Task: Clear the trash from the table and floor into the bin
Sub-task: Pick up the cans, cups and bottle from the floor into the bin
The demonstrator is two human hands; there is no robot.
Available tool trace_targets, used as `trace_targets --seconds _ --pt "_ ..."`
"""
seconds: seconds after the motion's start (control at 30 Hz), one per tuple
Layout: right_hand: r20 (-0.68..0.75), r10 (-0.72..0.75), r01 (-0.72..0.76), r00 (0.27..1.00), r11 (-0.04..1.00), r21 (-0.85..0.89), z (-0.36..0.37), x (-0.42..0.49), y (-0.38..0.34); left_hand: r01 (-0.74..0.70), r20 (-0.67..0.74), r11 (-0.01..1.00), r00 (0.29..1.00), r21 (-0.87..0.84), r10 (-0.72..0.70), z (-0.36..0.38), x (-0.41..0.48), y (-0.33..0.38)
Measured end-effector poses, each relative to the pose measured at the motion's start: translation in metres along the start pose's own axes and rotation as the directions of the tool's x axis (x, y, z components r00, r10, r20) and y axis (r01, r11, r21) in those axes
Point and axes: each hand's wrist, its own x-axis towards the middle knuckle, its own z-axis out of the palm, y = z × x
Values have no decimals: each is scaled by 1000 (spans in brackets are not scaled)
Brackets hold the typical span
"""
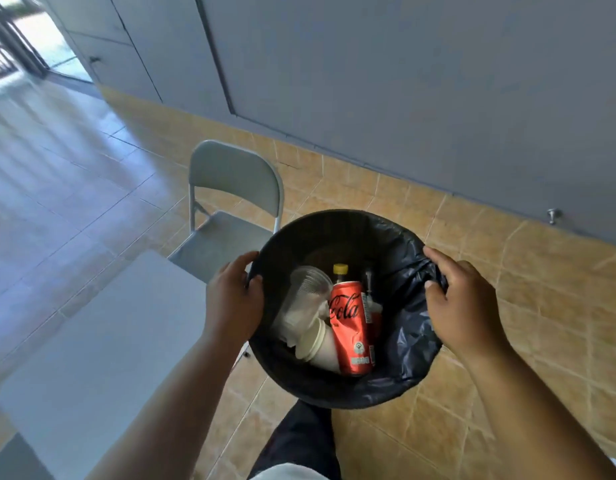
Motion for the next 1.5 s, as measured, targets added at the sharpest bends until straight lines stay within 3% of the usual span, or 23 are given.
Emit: trace_targets --seconds 0.4,0.63,0.87,1.13,1.5 --pt "-49 21 -25 999 997 -76 2 231 -15 -49 78 999 996 -24 51 56 228 83" --pt "-13 -69 68 998 994 -86 22 406 1 19 -2 1000 1000 -10 -19 114 357 126" --pt "117 -243 249 963 967 -49 44 592 -10 153 -166 987 973 -46 -159 151 469 160" --pt "270 -430 452 861 892 -19 125 769 -84 293 -366 952 879 -91 -305 151 593 144" --pt "398 -530 568 749 823 28 277 941 -245 328 -466 931 806 -158 -363 84 810 66"
